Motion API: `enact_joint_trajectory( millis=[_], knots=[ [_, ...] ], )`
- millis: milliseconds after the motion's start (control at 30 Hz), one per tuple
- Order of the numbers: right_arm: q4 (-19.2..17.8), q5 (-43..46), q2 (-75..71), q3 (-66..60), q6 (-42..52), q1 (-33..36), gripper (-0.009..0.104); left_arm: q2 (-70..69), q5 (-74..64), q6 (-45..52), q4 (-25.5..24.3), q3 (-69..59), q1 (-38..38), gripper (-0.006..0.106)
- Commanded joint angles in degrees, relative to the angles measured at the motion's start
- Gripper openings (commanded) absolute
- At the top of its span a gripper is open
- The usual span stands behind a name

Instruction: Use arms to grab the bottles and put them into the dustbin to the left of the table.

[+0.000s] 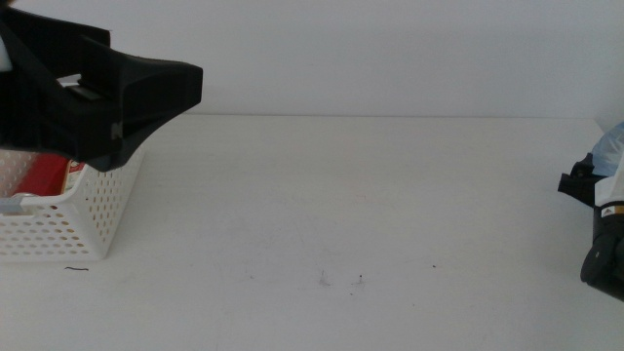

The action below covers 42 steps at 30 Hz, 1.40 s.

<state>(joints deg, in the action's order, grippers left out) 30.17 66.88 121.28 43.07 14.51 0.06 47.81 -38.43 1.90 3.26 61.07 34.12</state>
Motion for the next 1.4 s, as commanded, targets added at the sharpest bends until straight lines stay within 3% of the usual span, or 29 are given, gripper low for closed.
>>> enact_joint_trajectory(
  millis=[0,67,133,200,233,267,400,500,667,700,733,967,1233,1367],
  knots=[
    [0.20,-0.62,1.45,2.54,0.51,-1.64,0.090,-0.14,0.59,-0.44,-0.07,0.24,0.18,0.094],
    [-0.84,-2.48,2.33,4.45,0.78,-2.34,0.086,-0.14,0.71,-0.44,-0.07,0.24,0.18,0.094],
    [-3.42,-5.35,2.43,6.27,1.97,-2.56,0.071,-0.14,0.71,-0.44,-0.07,0.24,0.18,0.094],
    [-5.60,-7.86,2.43,7.73,3.56,-2.56,0.044,-0.14,0.71,-0.44,-0.07,0.24,0.18,0.094],
    [-7.61,-9.52,2.28,8.35,4.33,-2.56,0.017,-0.14,0.71,-0.44,-0.07,0.24,0.18,0.094],
    [-9.02,-10.80,1.99,8.49,4.34,-2.56,-0.002,-0.14,0.71,-0.44,-0.07,0.24,0.18,0.094],
    [-19.27,-15.40,-1.71,8.49,1.96,-0.50,-0.002,-0.14,0.71,-0.44,-0.07,0.24,0.18,0.094],
    [-26.93,-16.18,-4.28,9.98,-6.37,3.56,-0.003,-0.14,0.95,-0.34,-0.07,0.24,0.18,0.094],
    [-50.39,-16.98,-3.64,17.90,-26.53,10.48,-0.003,-0.14,0.95,-0.34,-0.07,0.24,0.18,0.094],
    [-51.34,-17.52,-3.13,19.13,-28.38,11.85,-0.003,-0.14,0.95,-0.34,-0.07,0.24,0.18,0.094],
    [-54.49,-22.90,0.56,26.90,-27.89,19.03,-0.003,-0.14,0.95,-0.34,-0.07,0.24,0.18,0.094],
    [-55.33,-26.82,7.78,37.24,-26.86,27.47,-0.003,-0.14,0.95,-0.45,-0.07,0.24,0.18,0.094],
    [-58.84,-28.18,11.51,39.77,-26.69,28.64,-0.002,-0.14,0.95,-0.45,0.07,0.24,0.18,0.094],
    [-59.38,-28.18,11.51,39.77,-26.69,28.64,0.005,-0.14,0.95,-0.45,0.07,0.24,0.18,0.094]
  ],
)
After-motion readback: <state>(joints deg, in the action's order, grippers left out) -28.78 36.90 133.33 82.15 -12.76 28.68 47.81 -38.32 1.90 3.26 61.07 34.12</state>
